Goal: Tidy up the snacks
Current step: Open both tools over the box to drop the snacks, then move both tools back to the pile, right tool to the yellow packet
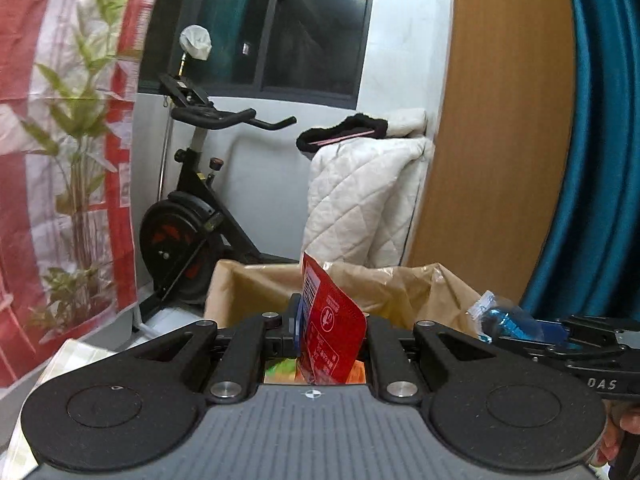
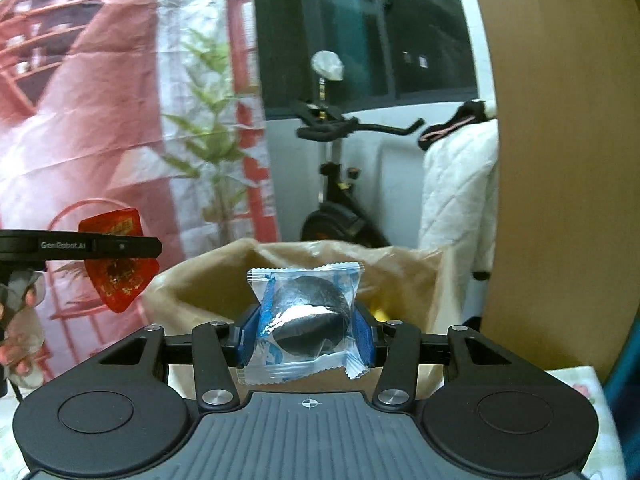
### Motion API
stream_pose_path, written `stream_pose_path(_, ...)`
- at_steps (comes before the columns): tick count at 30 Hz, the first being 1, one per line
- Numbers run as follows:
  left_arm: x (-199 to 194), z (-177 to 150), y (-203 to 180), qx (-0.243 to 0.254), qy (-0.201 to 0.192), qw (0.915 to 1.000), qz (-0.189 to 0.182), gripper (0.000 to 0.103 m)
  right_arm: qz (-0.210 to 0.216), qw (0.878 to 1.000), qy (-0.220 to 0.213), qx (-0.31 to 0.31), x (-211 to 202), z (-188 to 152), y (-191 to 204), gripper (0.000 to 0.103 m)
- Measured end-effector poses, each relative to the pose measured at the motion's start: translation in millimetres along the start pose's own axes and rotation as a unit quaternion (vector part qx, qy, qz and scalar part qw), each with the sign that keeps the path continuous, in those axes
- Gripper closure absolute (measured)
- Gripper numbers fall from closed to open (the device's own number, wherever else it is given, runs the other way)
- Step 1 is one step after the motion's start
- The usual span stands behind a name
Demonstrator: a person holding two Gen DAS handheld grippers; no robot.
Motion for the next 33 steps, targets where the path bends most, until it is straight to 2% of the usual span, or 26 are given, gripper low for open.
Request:
stream_pose_path(4,34,-3,-6,0.002,0.028,0.9995,-0.015,0.086,-0.029,0.999,0.030,0.019,30,-6,-13,0.057)
stream_pose_path(6,44,-10,-9,0.006,0.047,0.9988,-0.011,0.069,-0.039,0.998,0.033,0.028,33,-13,-15,0.056)
stream_pose_path(7,43,-13,-7,0.005,0.049,0.9987,-0.010,0.055,-0.038,0.998,0.030,0.035,31,-14,-16,0.054)
stream_pose_path(8,42,-16,-5,0.000,0.047,0.9988,-0.010,0.049,-0.034,0.998,0.028,0.040,28,-19,-16,0.051)
stream_pose_path(11,32,-21,5,-0.016,0.046,0.9987,-0.012,0.049,-0.024,0.999,0.023,0.041,15,-23,-15,0.049)
stream_pose_path(17,8,-18,19,-0.014,0.034,0.9993,-0.004,0.048,-0.003,0.999,0.011,0.048,-22,-30,-11,0.049)
stream_pose_path(21,-16,-23,24,-0.025,0.030,0.9992,-0.008,0.048,-0.001,0.999,0.011,0.042,-49,-49,-12,0.049)
stream_pose_path(29,-47,-70,40,-0.035,0.050,0.9980,0.016,0.048,-0.022,0.997,0.073,0.030,-55,-117,-17,0.050)
stream_pose_path(33,-46,-102,50,-0.042,0.084,0.9951,0.033,0.048,-0.023,0.994,0.106,0.019,-39,-151,-14,0.055)
Point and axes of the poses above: each gripper's, at about its wrist camera, not at the fingertips, and x roughly the way its jaws point, y to its left, z to its top, the point moved 6 cm from there along x, roughly the way its jaws point, and after that the axes turned 4 degrees about -y, right-handed, at the moved point
